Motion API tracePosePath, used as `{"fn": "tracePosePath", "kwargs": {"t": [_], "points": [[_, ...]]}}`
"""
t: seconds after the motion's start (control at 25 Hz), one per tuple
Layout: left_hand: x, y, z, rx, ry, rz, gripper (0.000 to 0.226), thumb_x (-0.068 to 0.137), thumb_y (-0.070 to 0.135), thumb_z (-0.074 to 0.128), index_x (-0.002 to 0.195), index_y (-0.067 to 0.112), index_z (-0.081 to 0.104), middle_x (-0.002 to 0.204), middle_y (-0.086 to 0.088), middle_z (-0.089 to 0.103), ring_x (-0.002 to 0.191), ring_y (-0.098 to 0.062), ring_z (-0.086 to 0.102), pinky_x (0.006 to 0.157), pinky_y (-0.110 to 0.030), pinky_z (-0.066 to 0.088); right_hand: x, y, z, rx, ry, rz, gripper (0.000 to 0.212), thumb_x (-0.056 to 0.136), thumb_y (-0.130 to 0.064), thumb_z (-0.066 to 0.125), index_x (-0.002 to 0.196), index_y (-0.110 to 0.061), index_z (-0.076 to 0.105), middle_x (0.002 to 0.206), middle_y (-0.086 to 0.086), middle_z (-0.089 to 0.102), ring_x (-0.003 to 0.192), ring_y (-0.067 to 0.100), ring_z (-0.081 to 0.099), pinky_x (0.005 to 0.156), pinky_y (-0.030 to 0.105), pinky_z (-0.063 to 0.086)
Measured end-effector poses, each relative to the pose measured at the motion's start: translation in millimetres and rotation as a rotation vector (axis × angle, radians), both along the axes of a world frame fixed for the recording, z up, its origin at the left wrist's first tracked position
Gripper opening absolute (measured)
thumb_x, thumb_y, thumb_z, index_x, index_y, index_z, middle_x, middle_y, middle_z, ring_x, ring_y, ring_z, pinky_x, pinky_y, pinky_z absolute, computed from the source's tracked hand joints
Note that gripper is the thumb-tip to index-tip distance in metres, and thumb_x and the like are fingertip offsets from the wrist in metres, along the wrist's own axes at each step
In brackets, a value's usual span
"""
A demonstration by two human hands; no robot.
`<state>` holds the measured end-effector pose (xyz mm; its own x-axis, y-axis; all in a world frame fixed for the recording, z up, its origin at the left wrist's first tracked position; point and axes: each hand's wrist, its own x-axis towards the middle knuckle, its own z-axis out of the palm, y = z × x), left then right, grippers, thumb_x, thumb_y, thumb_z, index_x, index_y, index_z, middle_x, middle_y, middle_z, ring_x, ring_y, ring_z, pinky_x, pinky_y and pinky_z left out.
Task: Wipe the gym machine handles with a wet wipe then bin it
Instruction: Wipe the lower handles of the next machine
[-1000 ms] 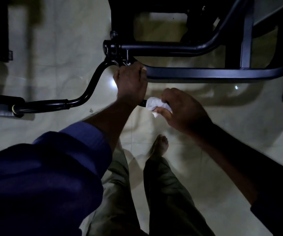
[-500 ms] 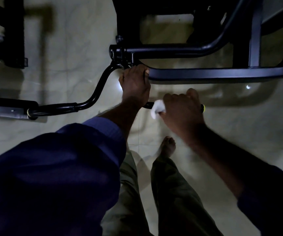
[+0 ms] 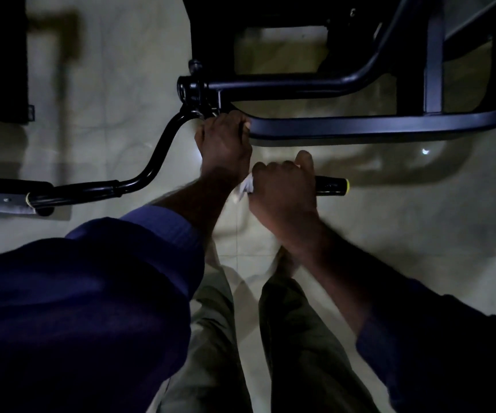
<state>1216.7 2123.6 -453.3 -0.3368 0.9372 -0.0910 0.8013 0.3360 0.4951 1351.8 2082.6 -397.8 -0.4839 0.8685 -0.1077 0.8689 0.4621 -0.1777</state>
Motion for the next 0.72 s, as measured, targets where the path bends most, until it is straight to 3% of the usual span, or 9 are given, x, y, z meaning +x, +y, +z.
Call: {"fn": "tracePosePath", "kwargs": {"t": [0.2,0.24,0.32,0.4,0.48,0.56,0.6,0.68,0.72], "points": [[0,0,2,-0.008,-0.03,0.007,0.023,0.102,0.031,0.046,0.111,0.025,0.067,0.113,0.0,0.067,0.117,-0.027,0.054,0.102,-0.036,0.027,99,18,-6,0.078,-0.257,-0.027,0.021,0.089,-0.04,0.054,0.081,-0.024,0.066,0.067,0.0,0.064,0.069,0.025,0.064,0.112,0.046,0.029],[0,0,2,-0.006,-0.041,0.008,0.023,0.102,0.031,0.046,0.111,0.025,0.066,0.113,0.0,0.067,0.117,-0.026,0.053,0.102,-0.036,0.026,116,19,-5,0.072,-0.246,-0.041,0.019,0.087,-0.04,0.057,0.081,-0.024,0.066,0.066,0.0,0.064,0.067,0.026,0.064,0.108,0.045,0.033],[-1,0,3,-0.012,-0.044,0.009,0.022,0.101,0.03,0.047,0.111,0.025,0.066,0.114,0.0,0.067,0.117,-0.026,0.053,0.103,-0.036,0.027,123,19,-5,-0.017,-0.181,-0.048,0.015,0.082,-0.037,0.059,0.078,-0.025,0.065,0.066,0.001,0.06,0.064,0.026,0.062,0.084,0.038,0.045],[2,-1,4,-0.019,-0.044,-0.003,0.02,0.101,0.028,0.048,0.11,0.025,0.066,0.114,0.0,0.066,0.118,-0.025,0.053,0.102,-0.035,0.026,110,21,-11,-0.168,-0.194,-0.078,0.023,0.079,-0.045,0.054,0.079,-0.025,0.064,0.074,-0.001,0.062,0.072,0.023,0.064,0.071,0.041,0.047],[2,-1,7,-0.014,-0.037,-0.013,0.018,0.101,0.026,0.049,0.109,0.026,0.065,0.112,0.001,0.066,0.118,-0.025,0.052,0.101,-0.034,0.025,91,21,-11,-0.27,-0.165,-0.091,0.04,0.077,-0.066,0.053,0.077,-0.026,0.059,0.078,-0.006,0.062,0.074,0.019,0.064,0.07,0.038,0.051],[2,0,8,-0.034,-0.039,-0.015,0.016,0.1,0.024,0.051,0.107,0.027,0.065,0.112,0.002,0.066,0.119,-0.024,0.052,0.099,-0.033,0.024,84,28,-2,-0.274,-0.167,-0.008,0.072,0.076,-0.096,0.034,0.072,-0.028,0.058,0.068,-0.009,0.058,0.066,0.013,0.06,0.07,0.033,0.054],[2,0,9,-0.042,-0.04,-0.013,0.016,0.1,0.023,0.052,0.107,0.027,0.065,0.112,0.003,0.067,0.119,-0.023,0.052,0.1,-0.033,0.024,84,35,1,-0.309,-0.164,0.016,0.086,0.073,-0.102,0.022,0.068,-0.025,0.061,0.06,-0.008,0.058,0.061,0.012,0.06,0.07,0.032,0.053],[3,1,11,-0.052,-0.04,-0.006,0.016,0.099,0.023,0.053,0.107,0.029,0.066,0.114,0.004,0.067,0.121,-0.023,0.051,0.102,-0.035,0.025,84,61,10,-0.588,-0.05,0.013,0.098,0.083,-0.095,0.015,0.063,-0.015,0.067,0.051,0.0,0.065,0.052,0.014,0.063,0.063,0.027,0.049],[3,2,11,-0.061,-0.043,-0.002,0.016,0.099,0.023,0.054,0.107,0.029,0.066,0.114,0.004,0.067,0.121,-0.022,0.051,0.102,-0.034,0.024,87,70,5,-0.673,-0.014,0.061,0.09,0.091,-0.086,0.022,0.068,-0.014,0.07,0.053,0.003,0.068,0.05,0.016,0.064,0.057,0.025,0.046]]}}
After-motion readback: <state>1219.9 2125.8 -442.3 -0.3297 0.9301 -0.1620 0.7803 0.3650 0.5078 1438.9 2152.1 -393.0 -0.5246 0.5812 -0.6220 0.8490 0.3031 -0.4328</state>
